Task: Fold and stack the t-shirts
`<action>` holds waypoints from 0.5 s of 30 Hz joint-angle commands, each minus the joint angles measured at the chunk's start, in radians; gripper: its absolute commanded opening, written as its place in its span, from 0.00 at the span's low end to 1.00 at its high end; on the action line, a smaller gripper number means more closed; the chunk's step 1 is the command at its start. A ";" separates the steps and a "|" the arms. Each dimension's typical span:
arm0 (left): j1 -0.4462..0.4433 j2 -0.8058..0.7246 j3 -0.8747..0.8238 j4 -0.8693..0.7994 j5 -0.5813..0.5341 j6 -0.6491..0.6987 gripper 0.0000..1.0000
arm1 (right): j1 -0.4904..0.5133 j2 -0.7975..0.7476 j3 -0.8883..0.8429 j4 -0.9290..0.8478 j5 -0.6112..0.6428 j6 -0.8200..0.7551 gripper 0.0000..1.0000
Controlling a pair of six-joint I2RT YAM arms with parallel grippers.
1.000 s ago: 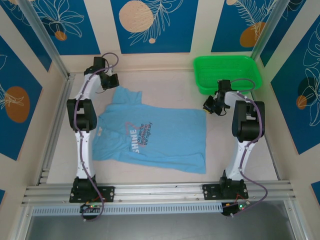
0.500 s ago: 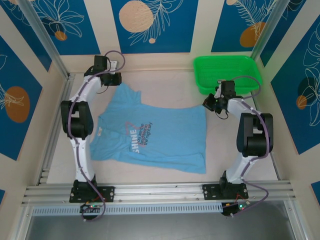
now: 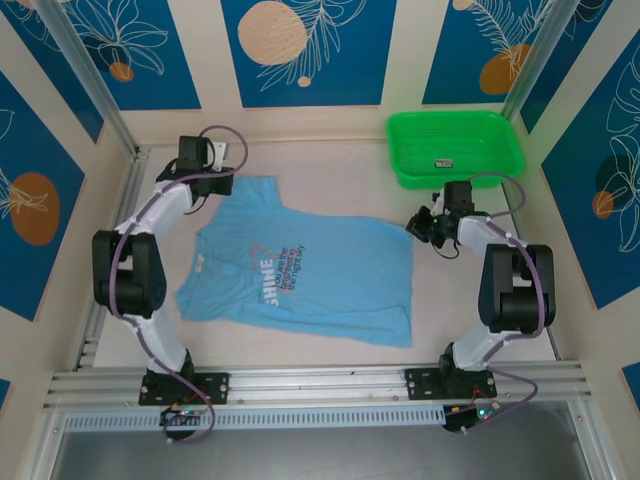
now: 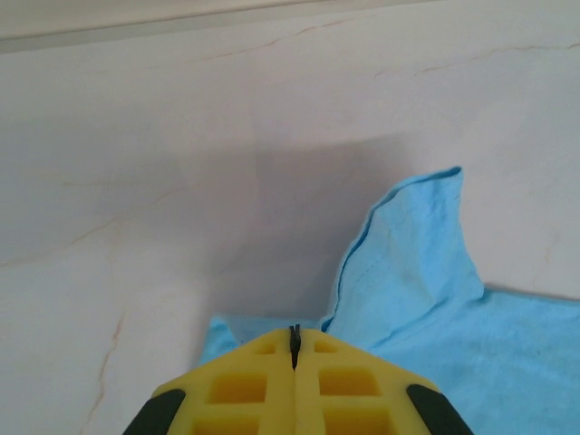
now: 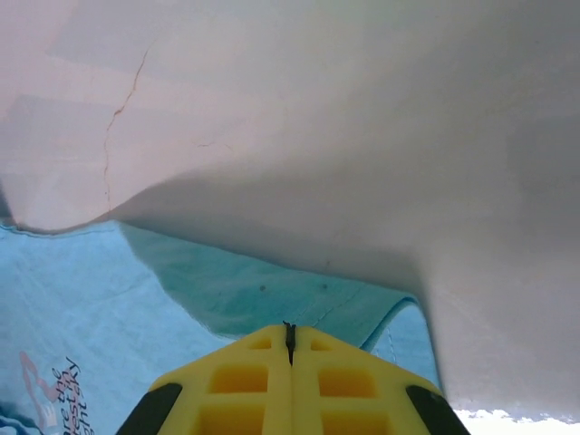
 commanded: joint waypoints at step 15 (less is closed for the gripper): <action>-0.059 -0.403 -0.292 -0.105 -0.212 -0.112 0.00 | -0.011 -0.225 -0.174 -0.019 -0.027 0.078 0.00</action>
